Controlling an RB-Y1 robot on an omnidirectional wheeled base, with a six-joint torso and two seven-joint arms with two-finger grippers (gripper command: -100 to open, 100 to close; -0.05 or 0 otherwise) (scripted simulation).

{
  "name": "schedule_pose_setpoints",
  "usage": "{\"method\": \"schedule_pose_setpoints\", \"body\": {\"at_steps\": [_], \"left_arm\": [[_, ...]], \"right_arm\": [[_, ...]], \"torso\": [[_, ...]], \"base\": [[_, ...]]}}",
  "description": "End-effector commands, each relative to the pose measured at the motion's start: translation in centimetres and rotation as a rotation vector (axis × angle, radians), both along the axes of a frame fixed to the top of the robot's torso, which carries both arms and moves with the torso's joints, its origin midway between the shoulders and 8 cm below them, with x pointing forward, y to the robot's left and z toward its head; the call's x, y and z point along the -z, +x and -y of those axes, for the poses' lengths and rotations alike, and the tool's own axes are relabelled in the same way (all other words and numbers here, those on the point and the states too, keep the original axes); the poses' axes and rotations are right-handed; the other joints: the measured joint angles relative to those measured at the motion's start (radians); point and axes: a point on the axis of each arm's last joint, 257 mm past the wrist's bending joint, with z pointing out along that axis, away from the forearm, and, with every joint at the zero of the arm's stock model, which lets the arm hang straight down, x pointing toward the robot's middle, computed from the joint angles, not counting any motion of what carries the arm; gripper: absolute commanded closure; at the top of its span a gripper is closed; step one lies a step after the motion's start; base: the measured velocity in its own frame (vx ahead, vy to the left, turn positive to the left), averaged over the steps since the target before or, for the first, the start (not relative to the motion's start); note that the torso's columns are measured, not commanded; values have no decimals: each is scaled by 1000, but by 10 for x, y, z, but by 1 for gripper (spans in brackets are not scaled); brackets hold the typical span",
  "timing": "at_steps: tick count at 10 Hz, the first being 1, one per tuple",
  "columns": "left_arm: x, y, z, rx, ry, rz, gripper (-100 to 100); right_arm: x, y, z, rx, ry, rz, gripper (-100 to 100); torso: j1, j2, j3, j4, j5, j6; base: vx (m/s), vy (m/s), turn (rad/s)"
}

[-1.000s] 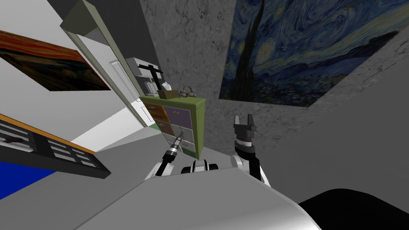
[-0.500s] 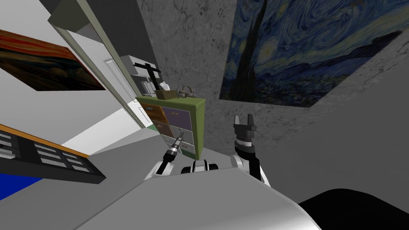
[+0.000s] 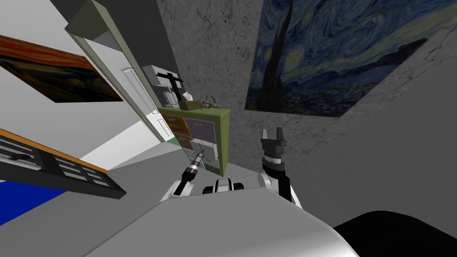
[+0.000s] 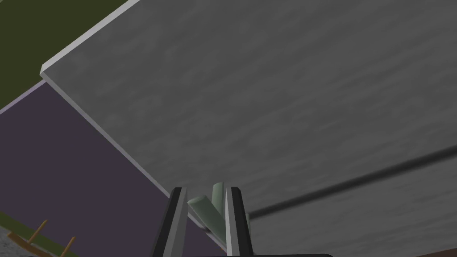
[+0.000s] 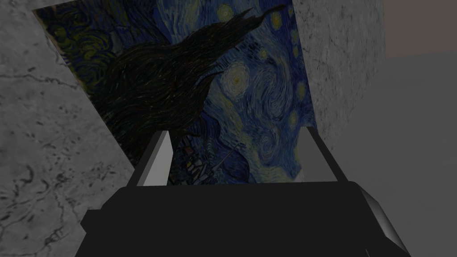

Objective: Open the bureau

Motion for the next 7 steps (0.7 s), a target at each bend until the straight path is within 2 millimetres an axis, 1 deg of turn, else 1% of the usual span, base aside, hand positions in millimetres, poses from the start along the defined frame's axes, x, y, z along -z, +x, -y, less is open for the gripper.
{"method": "schedule_pose_setpoints", "body": {"at_steps": [1, 2, 5, 6, 7], "left_arm": [[1, -3, 0, 2, 1, -6, 100], [4, -7, 0, 6, 2, -14, 100], [5, -13, -1, 13, 3, -18, 100], [-9, -7, -2, 14, 1, -10, -100], [-15, -4, -3, 13, 2, -10, -100]], "right_arm": [[0, 0, 0, 0, 0, 0, 0], [0, 0, 0, 0, 0, 0, 0], [0, 0, 0, 0, 0, 0, 0], [0, 0, 0, 0, 0, 0, 0], [0, 0, 0, 0, 0, 0, 0]], "torso": [[-1, -3, -2, 0, -1, 0], [-5, -9, -6, 0, -2, 1], [0, -2, -1, -1, 0, -1], [-2, -3, -2, -1, 0, 0], [-6, -8, -5, -1, -2, 2]], "base": [[-85, 32, -4], [-118, 55, 29], [-177, 68, 31], [-102, 12, -7], [-21, -11, -18]]}}
